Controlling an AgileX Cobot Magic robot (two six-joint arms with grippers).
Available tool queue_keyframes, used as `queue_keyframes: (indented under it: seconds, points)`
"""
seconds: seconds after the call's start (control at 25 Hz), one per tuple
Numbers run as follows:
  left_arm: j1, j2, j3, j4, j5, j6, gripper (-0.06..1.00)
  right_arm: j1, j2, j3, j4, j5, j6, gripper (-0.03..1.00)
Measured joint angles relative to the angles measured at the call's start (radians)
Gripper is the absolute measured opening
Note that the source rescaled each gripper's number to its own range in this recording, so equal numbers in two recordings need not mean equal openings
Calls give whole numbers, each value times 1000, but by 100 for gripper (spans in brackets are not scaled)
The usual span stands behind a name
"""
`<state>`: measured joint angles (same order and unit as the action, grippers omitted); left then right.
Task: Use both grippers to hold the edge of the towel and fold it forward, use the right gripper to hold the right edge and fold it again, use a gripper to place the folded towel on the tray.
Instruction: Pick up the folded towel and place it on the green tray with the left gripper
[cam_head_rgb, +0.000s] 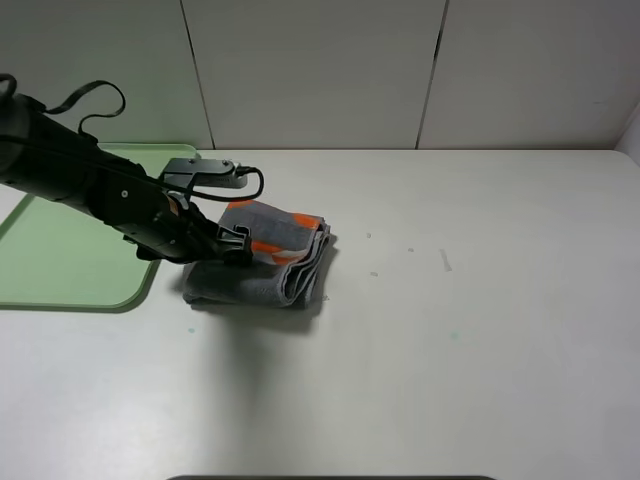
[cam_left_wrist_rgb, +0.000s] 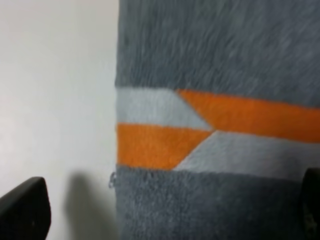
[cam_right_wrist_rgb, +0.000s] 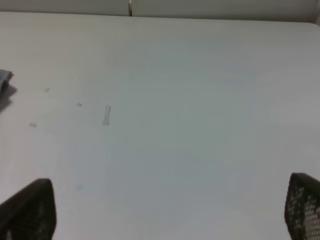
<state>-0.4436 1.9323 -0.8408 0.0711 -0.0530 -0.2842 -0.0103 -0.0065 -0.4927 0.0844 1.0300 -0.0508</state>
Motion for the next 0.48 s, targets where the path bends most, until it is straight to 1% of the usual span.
queue_keyframes:
  seconds: [0.28,0.48]
  points:
    - [0,9,0,-10,-19,16,99,0,0,0,0,0,0,100]
    - [0,9,0,-19,-20,18,94,0,0,0,0,0,0,100]
